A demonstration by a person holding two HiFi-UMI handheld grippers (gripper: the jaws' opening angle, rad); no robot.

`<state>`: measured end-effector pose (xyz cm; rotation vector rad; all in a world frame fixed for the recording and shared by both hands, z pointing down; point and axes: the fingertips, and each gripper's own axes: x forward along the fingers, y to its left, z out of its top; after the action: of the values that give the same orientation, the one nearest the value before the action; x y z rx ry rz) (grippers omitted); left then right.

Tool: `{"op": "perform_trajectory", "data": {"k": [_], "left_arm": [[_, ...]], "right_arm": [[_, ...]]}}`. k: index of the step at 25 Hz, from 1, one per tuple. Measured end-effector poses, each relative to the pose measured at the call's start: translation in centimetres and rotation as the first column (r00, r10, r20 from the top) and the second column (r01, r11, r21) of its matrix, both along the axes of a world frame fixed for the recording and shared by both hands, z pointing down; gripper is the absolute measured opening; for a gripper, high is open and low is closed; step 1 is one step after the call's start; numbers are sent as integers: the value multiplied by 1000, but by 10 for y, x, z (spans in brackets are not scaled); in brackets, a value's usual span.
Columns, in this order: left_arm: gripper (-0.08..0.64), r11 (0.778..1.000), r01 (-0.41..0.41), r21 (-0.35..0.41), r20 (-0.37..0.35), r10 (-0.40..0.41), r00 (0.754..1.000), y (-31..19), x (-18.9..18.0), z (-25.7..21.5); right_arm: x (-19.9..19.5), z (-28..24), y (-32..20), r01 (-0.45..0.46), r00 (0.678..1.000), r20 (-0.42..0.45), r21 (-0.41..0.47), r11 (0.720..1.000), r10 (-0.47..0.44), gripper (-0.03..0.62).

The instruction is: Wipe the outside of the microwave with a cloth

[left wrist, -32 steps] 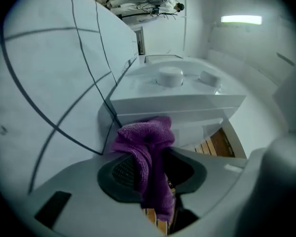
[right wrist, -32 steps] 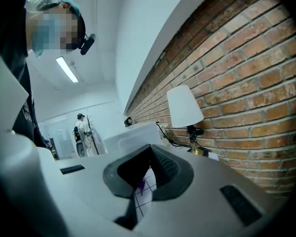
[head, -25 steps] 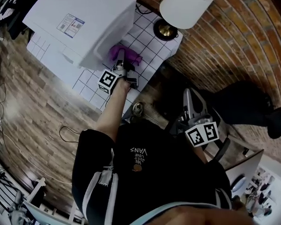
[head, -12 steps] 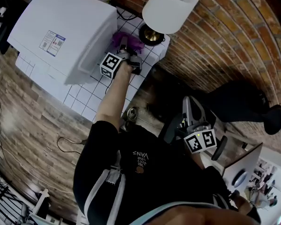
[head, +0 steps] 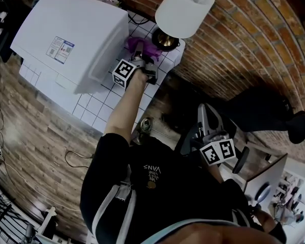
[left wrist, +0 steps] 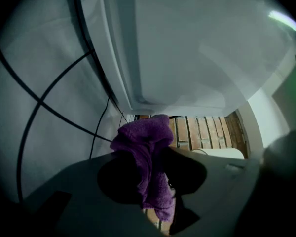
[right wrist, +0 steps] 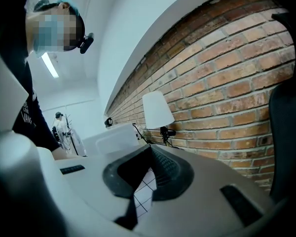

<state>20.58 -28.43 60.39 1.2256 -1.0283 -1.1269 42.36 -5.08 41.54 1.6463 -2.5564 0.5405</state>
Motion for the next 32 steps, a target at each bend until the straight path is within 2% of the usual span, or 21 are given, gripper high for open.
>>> {"op": "perform_trajectory", "data": {"k": [4, 8, 12, 17, 19, 21, 24, 27, 32], "left_arm": [[133, 997, -65, 37, 23, 65, 998, 28, 2, -15], [133, 979, -189, 73, 112, 181, 977, 78, 4, -35], [133, 949, -303, 86, 260, 272, 927, 139, -10, -52], [133, 922, -379, 75, 426, 314, 848, 213, -52, -65], [133, 919, -389, 63, 502, 308, 808, 238, -77, -69], [133, 919, -391, 56, 588, 286, 756, 260, -105, -79], [133, 915, -399, 59, 709, 243, 662, 283, -142, -100], [133, 910, -409, 76, 810, 182, 557, 297, -176, -124], [133, 894, -437, 96, 904, 105, 414, 304, -222, -157]], "right_arm": [[-18, -2, 2, 27, 1000, 8, 10, 1000, -28, -2], [-44, -3, 5, 70, 997, 19, 27, 997, -71, -3], [-80, -7, 7, 117, 992, 36, 49, 992, -119, -2], [-127, -12, 14, 158, 984, 65, 81, 984, -163, -2], [-145, -13, 19, 166, 982, 75, 91, 982, -173, -3], [-160, -14, 22, 168, 981, 84, 98, 981, -176, -3], [-177, -16, 26, 162, 981, 90, 102, 982, -171, -2], [-193, -20, 27, 146, 983, 91, 114, 983, -157, -2], [-220, -23, 27, 109, 988, 95, 138, 984, -123, -3]]}}
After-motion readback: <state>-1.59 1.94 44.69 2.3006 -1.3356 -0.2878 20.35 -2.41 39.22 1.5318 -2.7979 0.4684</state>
